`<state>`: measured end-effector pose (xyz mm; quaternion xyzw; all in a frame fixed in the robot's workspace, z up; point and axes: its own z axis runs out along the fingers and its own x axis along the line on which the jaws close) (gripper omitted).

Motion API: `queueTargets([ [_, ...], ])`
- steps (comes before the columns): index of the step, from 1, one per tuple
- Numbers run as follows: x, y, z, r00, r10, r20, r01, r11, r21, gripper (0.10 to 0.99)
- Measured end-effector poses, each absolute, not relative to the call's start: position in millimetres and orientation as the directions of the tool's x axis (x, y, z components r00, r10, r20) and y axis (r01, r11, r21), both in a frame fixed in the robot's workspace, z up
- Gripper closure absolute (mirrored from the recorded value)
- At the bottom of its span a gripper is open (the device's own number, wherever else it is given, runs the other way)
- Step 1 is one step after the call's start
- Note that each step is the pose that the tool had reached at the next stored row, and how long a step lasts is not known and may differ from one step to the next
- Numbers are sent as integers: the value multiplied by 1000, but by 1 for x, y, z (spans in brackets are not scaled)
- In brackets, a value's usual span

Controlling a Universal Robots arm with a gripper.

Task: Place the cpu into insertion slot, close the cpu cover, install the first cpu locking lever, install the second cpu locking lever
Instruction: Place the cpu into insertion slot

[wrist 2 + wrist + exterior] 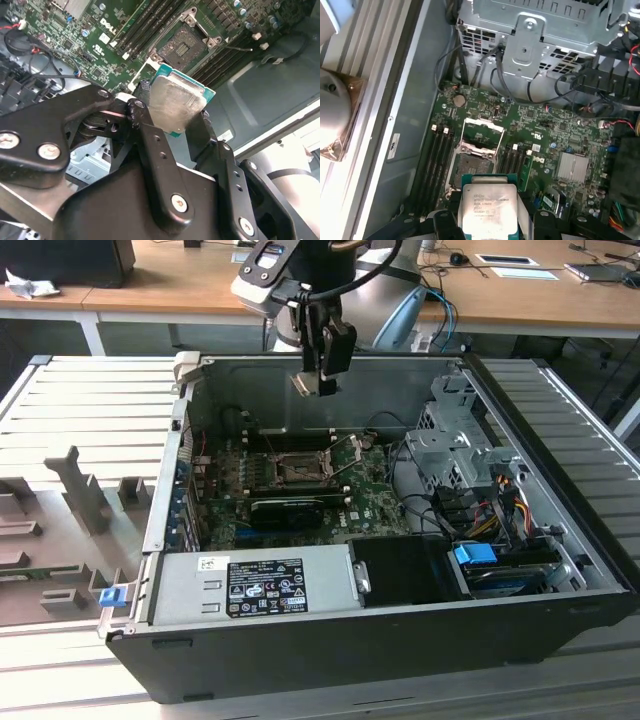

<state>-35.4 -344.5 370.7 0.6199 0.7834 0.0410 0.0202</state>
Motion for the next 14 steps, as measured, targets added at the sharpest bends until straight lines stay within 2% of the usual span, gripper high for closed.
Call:
queueTargets([
  [14, -35, -345, 368, -83, 996, 19, 993, 81, 89, 557],
])
